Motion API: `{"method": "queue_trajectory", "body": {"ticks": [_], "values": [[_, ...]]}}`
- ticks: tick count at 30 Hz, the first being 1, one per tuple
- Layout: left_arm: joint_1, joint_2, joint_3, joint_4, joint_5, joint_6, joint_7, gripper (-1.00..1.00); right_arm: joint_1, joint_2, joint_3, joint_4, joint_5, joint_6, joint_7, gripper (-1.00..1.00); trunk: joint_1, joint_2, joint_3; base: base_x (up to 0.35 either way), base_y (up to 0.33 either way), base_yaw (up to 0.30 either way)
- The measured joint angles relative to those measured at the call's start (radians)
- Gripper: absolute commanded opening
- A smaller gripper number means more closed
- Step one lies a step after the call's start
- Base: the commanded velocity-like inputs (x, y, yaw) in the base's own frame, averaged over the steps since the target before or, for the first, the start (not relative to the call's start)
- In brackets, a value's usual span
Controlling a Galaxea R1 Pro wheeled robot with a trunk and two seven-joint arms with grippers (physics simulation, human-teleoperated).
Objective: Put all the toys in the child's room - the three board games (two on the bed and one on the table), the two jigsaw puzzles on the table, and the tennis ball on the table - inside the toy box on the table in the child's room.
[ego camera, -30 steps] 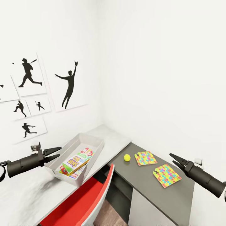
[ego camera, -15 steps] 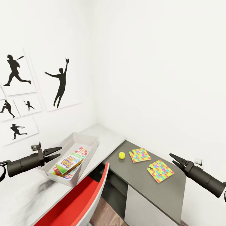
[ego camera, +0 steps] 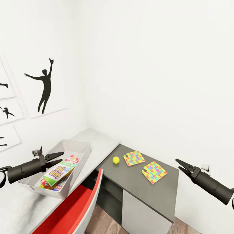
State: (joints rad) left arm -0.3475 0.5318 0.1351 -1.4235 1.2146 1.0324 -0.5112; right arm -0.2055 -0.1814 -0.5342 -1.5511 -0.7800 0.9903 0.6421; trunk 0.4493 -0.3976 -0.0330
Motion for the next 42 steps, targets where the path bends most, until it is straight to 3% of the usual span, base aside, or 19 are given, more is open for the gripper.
{"method": "queue_trajectory", "body": {"ticks": [42], "values": [[0.000, -0.001, -0.015, 0.000, -0.001, 0.000, 0.002, 1.00, 0.000, -0.001, -0.003, 0.023, 0.000, -0.002, -0.002, 1.00, 0.000, 0.000, 0.000, 0.000, 0.000, -0.286]]}}
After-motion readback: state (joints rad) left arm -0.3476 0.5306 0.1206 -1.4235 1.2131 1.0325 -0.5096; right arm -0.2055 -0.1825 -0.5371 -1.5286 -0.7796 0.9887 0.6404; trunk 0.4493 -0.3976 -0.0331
